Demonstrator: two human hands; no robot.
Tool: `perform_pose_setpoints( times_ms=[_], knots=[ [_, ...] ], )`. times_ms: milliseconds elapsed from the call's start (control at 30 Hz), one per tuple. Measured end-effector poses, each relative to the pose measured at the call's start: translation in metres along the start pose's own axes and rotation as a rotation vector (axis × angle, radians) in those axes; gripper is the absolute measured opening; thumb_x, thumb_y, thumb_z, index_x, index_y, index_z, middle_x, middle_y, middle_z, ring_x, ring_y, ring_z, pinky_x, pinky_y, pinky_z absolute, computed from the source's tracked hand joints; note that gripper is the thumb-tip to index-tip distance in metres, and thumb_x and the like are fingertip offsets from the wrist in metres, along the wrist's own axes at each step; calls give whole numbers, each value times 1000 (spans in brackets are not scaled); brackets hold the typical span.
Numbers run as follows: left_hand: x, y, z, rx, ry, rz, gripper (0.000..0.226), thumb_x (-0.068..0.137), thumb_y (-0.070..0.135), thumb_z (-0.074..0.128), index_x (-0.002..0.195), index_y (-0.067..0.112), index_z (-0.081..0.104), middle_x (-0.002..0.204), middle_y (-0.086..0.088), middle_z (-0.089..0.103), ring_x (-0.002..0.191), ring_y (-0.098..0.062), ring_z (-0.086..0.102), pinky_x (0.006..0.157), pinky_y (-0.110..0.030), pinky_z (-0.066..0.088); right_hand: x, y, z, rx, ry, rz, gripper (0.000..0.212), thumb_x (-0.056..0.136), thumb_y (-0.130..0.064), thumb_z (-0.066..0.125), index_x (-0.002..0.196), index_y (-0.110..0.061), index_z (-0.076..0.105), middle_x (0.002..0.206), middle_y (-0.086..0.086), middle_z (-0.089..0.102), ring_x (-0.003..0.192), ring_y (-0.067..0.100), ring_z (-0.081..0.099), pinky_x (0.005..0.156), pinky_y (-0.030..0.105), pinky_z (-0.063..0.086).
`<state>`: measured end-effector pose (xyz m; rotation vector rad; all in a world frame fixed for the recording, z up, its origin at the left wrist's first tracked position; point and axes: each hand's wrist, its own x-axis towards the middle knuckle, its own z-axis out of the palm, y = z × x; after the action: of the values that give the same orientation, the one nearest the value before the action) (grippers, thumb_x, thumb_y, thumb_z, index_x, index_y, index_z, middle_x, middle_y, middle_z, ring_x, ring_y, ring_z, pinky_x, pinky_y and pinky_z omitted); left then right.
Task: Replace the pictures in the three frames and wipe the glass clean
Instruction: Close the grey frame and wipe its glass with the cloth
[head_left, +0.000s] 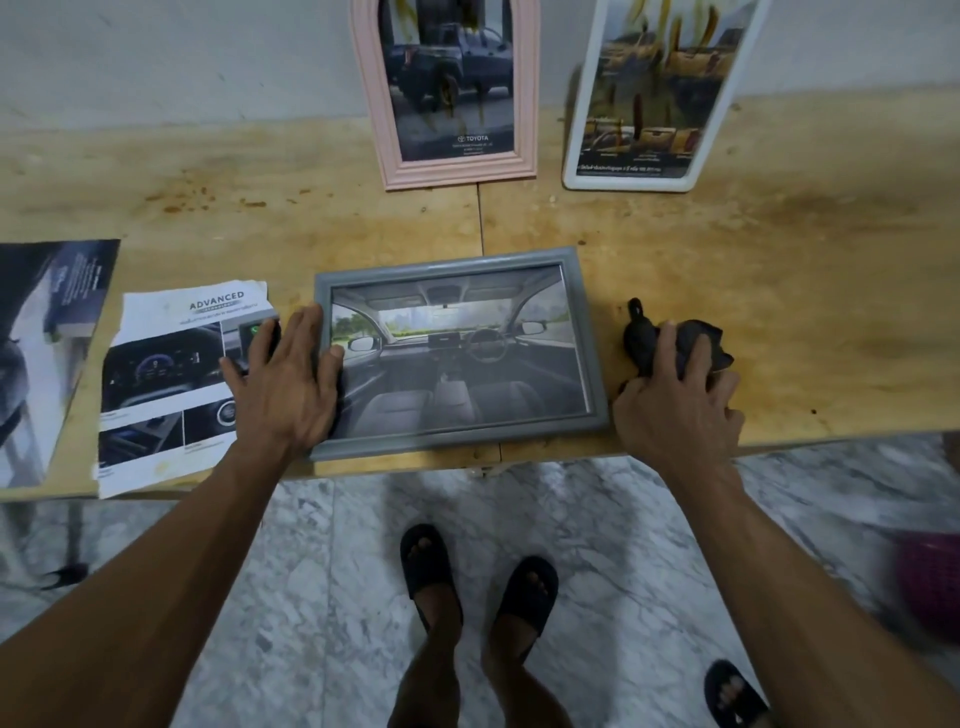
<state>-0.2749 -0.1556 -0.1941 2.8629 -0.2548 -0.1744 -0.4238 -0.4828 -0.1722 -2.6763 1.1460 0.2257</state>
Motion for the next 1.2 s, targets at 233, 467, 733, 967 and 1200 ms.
perform_pose_setpoints(
  times_ms=[233, 467, 733, 967, 1200],
  knots=[
    [1, -1, -3, 47, 21, 51, 54, 106, 48, 26, 155, 24, 27, 157, -2, 38, 150, -27, 20, 116, -67, 12, -11, -26, -11, -14, 250, -43, 64, 77, -26, 51, 140, -15, 39, 140, 16, 40, 117, 40, 40, 84, 49, 37],
    [1, -2, -6, 53, 26, 67, 58, 105, 51, 28, 155, 23, 30, 158, -4, 39, 146, -30, 29, 114, -57, 26, -11, -63, -12, 224, -20, -90, 46, 94, -25, 45, 138, -13, 37, 133, 17, 42, 120, 37, 39, 94, 49, 36],
    [-4, 4, -10, 164, 82, 53, 51, 102, 48, 37, 143, 17, 41, 129, -13, 55, 113, -37, 49, 91, -52, 40, -13, -71, -8, 369, -111, 55, 46, 96, -26, 43, 139, -11, 39, 138, 14, 38, 123, 38, 38, 94, 47, 38],
    [-1, 1, -11, 174, 96, 8, 36, 102, 42, 39, 109, 14, 61, 115, -14, 57, 105, -37, 49, 87, -49, 39, -6, -74, -6, 499, -130, 178, 40, 95, -27, 46, 131, -10, 47, 133, 17, 45, 119, 38, 45, 96, 45, 41],
    [8, 17, -18, -105, 35, -227, 34, 100, 33, 47, 120, 13, 66, 133, -17, 48, 126, -39, 37, 104, -52, 31, -2, -73, -2, 665, -90, 193, 26, 100, -27, 44, 122, -15, 49, 121, 10, 54, 104, 30, 55, 86, 44, 47]
  ],
)
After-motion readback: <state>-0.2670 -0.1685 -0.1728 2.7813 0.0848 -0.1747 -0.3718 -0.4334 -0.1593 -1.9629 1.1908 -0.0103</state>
